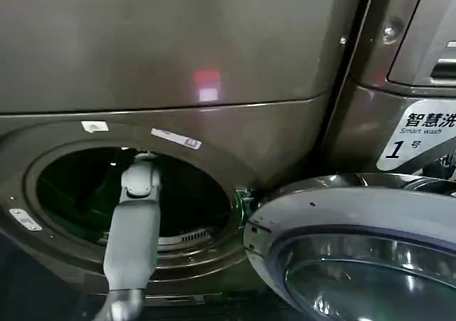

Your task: Grasp the clothes from the dryer.

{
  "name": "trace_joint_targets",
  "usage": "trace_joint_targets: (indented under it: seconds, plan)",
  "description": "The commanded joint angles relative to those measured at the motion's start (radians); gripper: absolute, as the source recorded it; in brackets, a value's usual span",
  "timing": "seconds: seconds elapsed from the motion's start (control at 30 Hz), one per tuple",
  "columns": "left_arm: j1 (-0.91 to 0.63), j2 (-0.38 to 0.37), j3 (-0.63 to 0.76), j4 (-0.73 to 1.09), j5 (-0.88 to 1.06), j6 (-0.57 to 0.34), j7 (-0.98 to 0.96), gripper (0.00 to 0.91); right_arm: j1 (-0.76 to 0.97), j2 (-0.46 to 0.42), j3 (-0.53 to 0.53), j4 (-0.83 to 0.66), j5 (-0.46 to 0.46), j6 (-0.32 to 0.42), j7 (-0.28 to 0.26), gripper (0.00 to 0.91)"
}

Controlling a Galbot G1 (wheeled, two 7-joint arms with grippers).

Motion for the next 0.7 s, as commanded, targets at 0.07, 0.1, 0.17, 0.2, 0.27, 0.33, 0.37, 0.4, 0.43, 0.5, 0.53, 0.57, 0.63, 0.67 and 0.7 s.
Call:
trace_joint_targets:
  seconds: [0.07, 0.1, 0.17, 0.2, 0.27, 0.33, 0.37, 0.4, 0.43, 0.5, 0.53, 0.57, 0.63, 0.67, 0.7]
  plan:
    - [0.02, 0.0, 0.0, -0.032, -0.074, 0.027, -0.061, 0.0, 0.007, -0.001, -0.002, 0.003, -0.026, -0.009, 0.014, 0.907]
    - [0.017, 0.001, 0.0, -0.03, -0.075, 0.027, -0.061, 0.0, 0.009, -0.002, 0.0, 0.002, -0.039, -0.015, 0.017, 0.907]
    - [0.013, 0.001, -0.001, -0.025, -0.075, 0.029, -0.06, 0.0, 0.013, -0.003, 0.001, -0.003, -0.059, -0.015, 0.021, 0.907]
    - [0.012, 0.001, -0.001, -0.022, -0.074, 0.029, -0.059, 0.0, 0.013, -0.004, 0.003, -0.002, -0.058, -0.021, 0.024, 0.907]
    - [0.012, 0.001, 0.001, -0.02, -0.069, 0.028, -0.055, 0.0, 0.012, -0.002, 0.005, 0.001, -0.058, -0.022, 0.016, 0.907]
    - [0.012, 0.0, 0.002, -0.017, -0.065, 0.029, -0.051, 0.0, 0.012, 0.0, 0.005, 0.006, -0.058, -0.023, 0.012, 0.907]
    - [0.012, 0.0, 0.003, -0.017, -0.062, 0.029, -0.05, 0.0, 0.014, 0.0, 0.006, 0.008, -0.058, -0.024, 0.011, 0.907]
    - [0.012, 0.0, 0.003, -0.017, -0.06, 0.029, -0.046, 0.0, 0.015, -0.001, 0.007, 0.007, -0.057, -0.024, 0.011, 0.907]
    - [0.013, 0.0, 0.004, -0.017, -0.056, 0.029, -0.045, 0.0, 0.015, -0.001, 0.007, 0.007, -0.057, -0.024, 0.012, 0.907]
    - [0.013, 0.0, 0.006, -0.014, -0.043, 0.024, -0.038, 0.0, 0.014, 0.0, 0.006, 0.009, -0.057, -0.025, 0.012, 0.907]
    - [0.012, 0.001, 0.006, -0.012, -0.037, 0.022, -0.035, 0.0, 0.014, 0.0, 0.006, 0.009, -0.056, -0.025, 0.012, 0.907]
    - [0.012, 0.0, 0.007, -0.013, -0.03, 0.023, -0.031, 0.0, 0.014, 0.0, 0.008, 0.01, -0.055, -0.026, 0.012, 0.907]
    - [0.01, 0.001, 0.008, -0.012, -0.027, 0.023, -0.029, 0.0, 0.014, -0.001, 0.008, 0.011, -0.053, -0.028, 0.013, 0.907]
    - [0.009, 0.001, 0.008, -0.011, -0.026, 0.024, -0.028, 0.0, 0.014, -0.001, 0.009, 0.011, -0.053, -0.028, 0.013, 0.907]
    - [0.008, 0.0, 0.008, -0.01, -0.026, 0.024, -0.027, 0.0, 0.013, -0.001, 0.01, 0.012, -0.053, -0.029, 0.013, 0.907]
